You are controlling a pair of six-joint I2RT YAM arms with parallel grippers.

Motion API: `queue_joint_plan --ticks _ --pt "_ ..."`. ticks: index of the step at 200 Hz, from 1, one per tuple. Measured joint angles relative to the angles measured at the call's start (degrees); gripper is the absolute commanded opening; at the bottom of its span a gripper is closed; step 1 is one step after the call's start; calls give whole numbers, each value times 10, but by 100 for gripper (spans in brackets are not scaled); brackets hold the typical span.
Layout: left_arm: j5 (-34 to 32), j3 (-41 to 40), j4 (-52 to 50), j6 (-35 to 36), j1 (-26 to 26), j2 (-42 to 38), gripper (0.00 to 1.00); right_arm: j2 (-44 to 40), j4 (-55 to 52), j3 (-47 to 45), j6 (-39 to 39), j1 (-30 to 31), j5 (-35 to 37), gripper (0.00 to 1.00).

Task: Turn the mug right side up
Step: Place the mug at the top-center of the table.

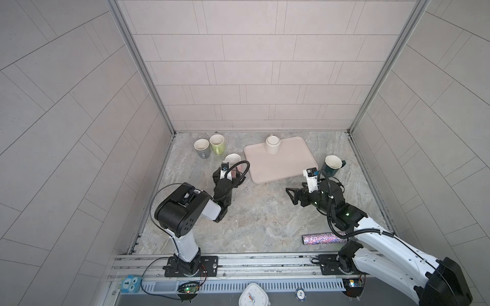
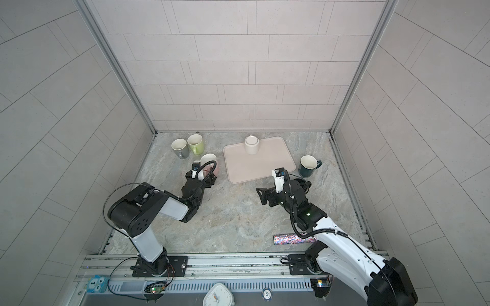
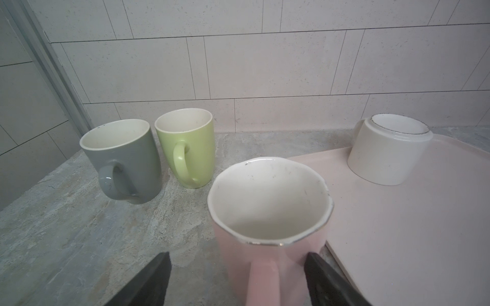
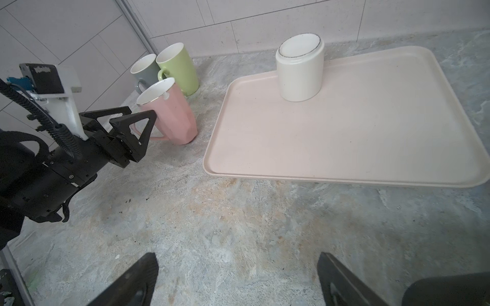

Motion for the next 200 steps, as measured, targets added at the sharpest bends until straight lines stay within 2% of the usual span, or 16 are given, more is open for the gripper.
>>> queue_joint_plan --ticks 6,9,57,96,123,151,200 --pt "0 0 0 -1 0 0 98 0 -2 0 0 0 1 95" --pt "0 0 0 -5 0 0 100 0 -2 0 0 0 1 95" --pt "7 -26 1 -31 0 -31 100 18 -30 35 -7 -2 2 96" --pt "9 -42 -33 -73 -1 -83 100 94 -54 122 -6 -6 2 97" --pt "11 -41 -96 -106 -3 -122 100 187 -108 229 -13 -10 17 98" --pt "20 -20 -228 -139 -5 -192 100 314 -153 364 -23 -30 28 98" --pt "21 11 -383 -160 -5 -284 100 513 -188 540 -27 -56 40 98"
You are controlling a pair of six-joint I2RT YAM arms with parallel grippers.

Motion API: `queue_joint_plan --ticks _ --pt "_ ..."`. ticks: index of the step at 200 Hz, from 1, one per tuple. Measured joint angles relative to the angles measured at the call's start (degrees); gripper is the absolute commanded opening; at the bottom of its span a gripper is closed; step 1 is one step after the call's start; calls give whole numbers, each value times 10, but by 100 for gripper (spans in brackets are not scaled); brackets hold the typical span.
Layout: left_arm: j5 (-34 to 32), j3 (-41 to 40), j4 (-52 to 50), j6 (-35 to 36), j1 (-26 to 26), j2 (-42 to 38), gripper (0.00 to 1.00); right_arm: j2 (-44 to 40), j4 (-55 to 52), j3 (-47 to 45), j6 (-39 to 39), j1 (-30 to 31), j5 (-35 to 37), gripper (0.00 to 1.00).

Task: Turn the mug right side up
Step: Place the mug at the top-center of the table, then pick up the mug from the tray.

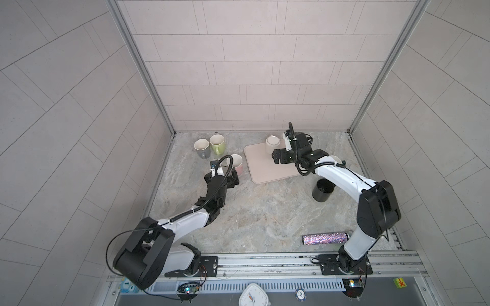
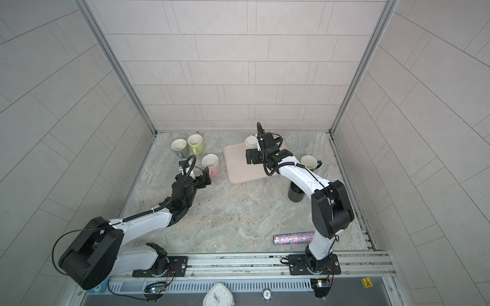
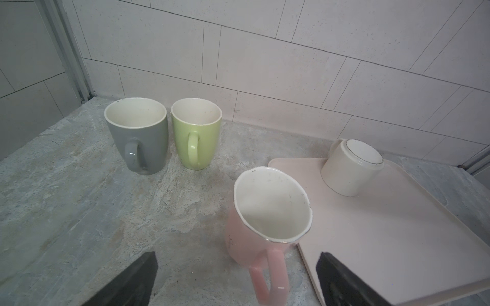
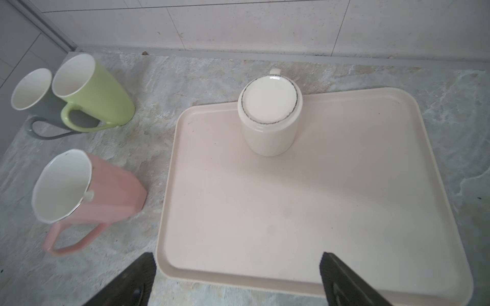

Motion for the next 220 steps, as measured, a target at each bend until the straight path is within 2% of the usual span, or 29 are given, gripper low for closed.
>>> queue_joint_plan --ticks 27,43,77,109,177,220 --pt "13 18 -75 -7 0 -25 100 89 -7 81 -8 -5 15 98" --pt "20 23 -98 -11 0 -36 100 112 -11 99 -13 -7 21 98" --pt "50 23 -141 -24 -2 -74 100 231 -45 266 -34 -17 37 99" --pt "67 23 -158 -26 -4 -87 100 312 -87 360 -52 -23 46 99" --pt "74 23 -173 -24 -13 -112 100 416 -162 506 -74 -24 70 99" --pt "73 23 -182 -19 -18 -112 100 459 -170 558 -73 -27 81 99"
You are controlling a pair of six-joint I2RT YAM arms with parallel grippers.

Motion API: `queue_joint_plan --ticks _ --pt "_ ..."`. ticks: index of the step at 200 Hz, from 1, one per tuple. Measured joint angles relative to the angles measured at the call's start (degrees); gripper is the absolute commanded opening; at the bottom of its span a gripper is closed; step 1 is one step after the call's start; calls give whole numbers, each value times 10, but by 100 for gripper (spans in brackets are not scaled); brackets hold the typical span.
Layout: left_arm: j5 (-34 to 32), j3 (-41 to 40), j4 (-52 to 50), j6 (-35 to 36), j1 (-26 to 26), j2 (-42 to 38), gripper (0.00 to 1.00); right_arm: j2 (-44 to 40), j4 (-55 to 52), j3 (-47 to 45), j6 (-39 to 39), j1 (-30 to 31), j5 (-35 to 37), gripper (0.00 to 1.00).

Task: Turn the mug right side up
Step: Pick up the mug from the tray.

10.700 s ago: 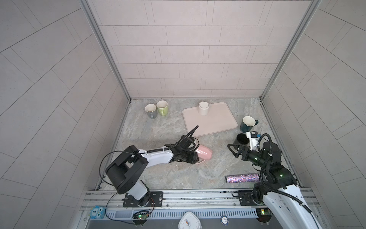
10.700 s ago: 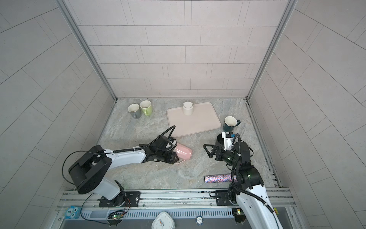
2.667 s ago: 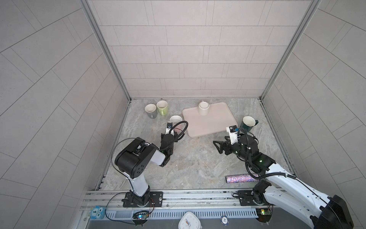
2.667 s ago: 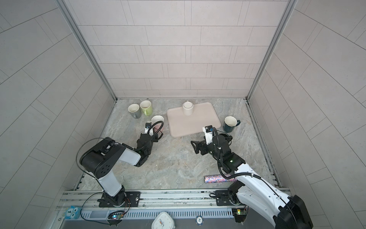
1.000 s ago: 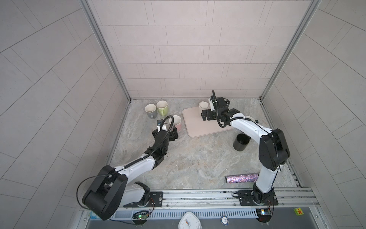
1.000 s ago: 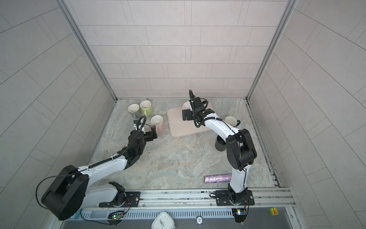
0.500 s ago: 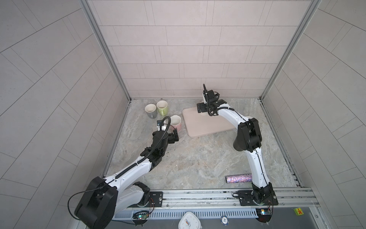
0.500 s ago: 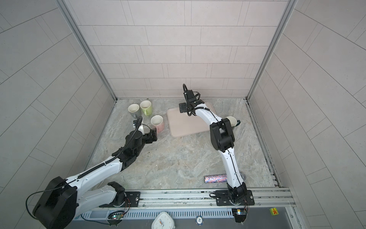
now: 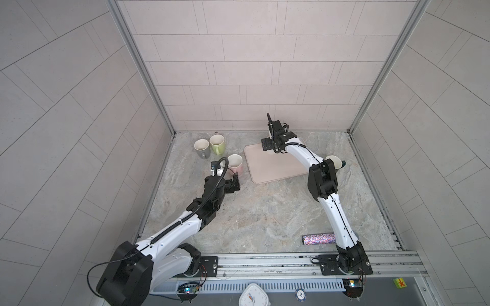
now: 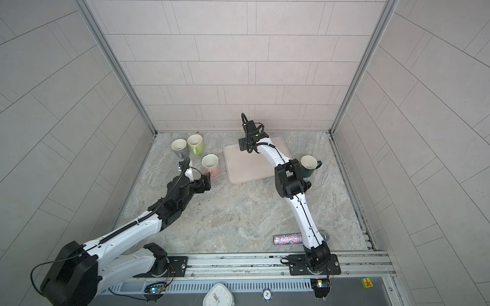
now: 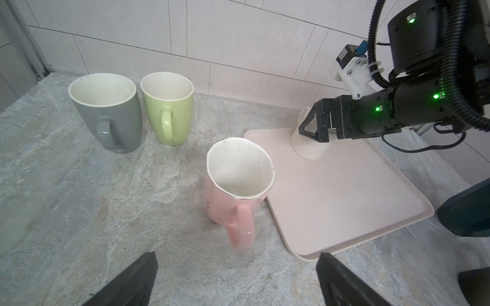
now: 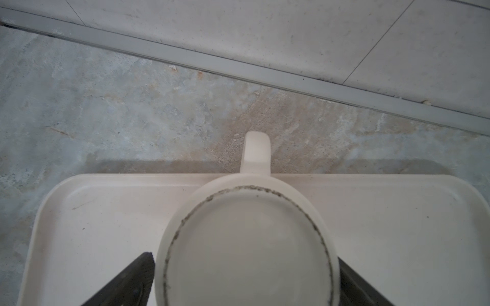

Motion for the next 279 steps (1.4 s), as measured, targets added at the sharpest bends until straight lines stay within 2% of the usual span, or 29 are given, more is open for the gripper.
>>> queue_joint_plan --ticks 30,102,156,184,219,254,279 --pt "-2 0 -2 1 -1 0 100 22 0 19 2 -4 1 99" --pt "-11 0 -2 5 -1 0 100 25 3 19 7 -10 2 81" --pt "-15 0 -2 5 -1 0 100 16 23 -6 -3 -10 -14 75" --pt "-15 0 -2 5 -1 0 100 -32 64 -95 -17 -10 -30 74" --pt "-10 0 -2 2 -1 0 100 -141 103 -273 -27 -5 -55 73" --pt "3 0 -15 -8 -2 -10 100 -276 156 -482 -67 5 -122 73" --pt "20 0 -38 -17 -6 -27 100 -343 169 -575 -112 17 -163 72"
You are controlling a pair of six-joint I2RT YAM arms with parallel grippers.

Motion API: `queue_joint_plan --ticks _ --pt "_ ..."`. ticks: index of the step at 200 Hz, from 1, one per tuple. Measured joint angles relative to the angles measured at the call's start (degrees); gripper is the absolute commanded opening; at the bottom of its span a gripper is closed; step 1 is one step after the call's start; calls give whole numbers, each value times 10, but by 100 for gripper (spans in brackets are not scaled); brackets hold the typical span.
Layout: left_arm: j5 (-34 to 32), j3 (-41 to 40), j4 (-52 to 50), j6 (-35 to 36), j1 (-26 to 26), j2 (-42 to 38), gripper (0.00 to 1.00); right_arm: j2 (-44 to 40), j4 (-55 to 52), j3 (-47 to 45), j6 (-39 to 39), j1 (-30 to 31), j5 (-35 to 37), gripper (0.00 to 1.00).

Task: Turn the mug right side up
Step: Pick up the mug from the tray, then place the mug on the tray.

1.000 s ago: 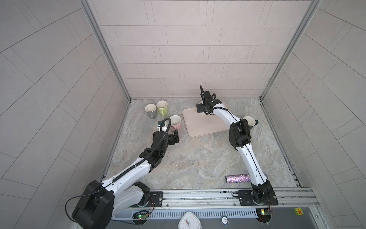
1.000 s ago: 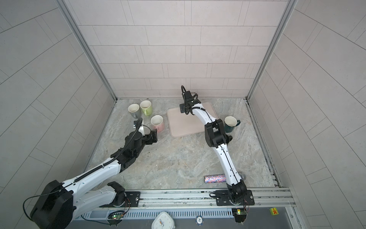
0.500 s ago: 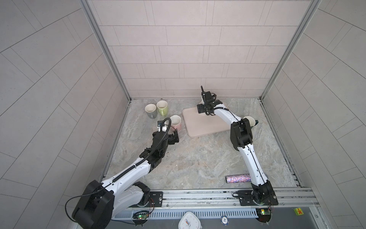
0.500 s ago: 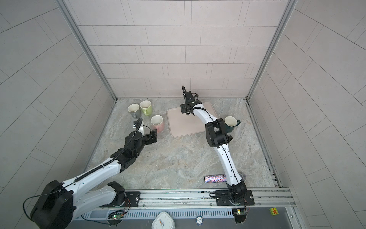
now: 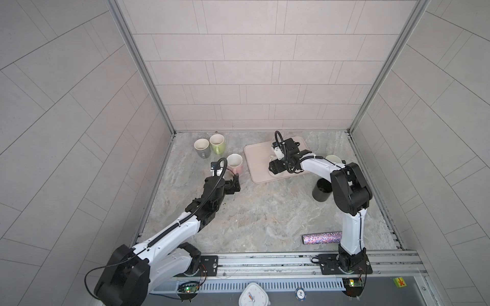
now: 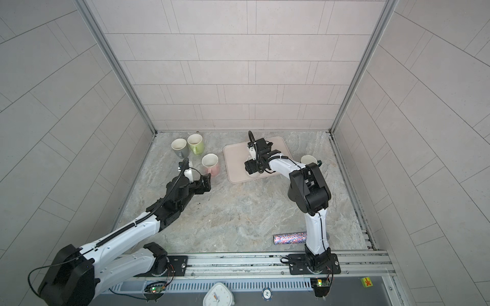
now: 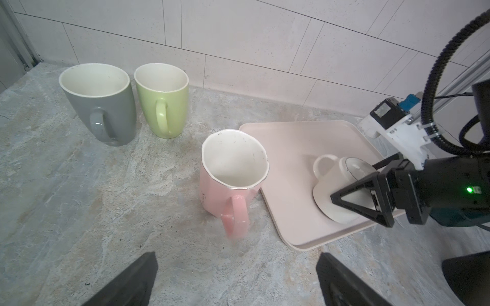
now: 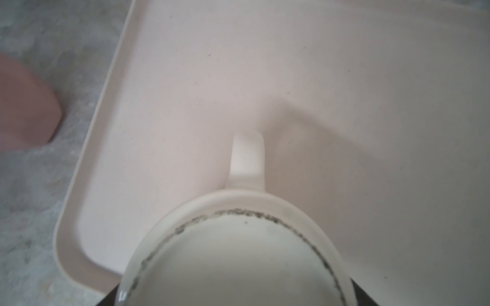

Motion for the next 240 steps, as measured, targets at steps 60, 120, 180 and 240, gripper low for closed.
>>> queue_joint_plan --ticks 60,120,180,240 --pt "47 0 -67 -21 -5 -48 100 -87 34 -125 -54 23 -78 72" --pt "111 0 -135 -28 -17 -51 100 -144 3 -168 -126 68 -105 72" --pt "195 0 -130 1 -28 -55 100 -218 -57 -178 -155 104 -120 69" --pt "252 -14 -102 21 -40 -32 98 -259 -59 -228 -156 119 -122 68"
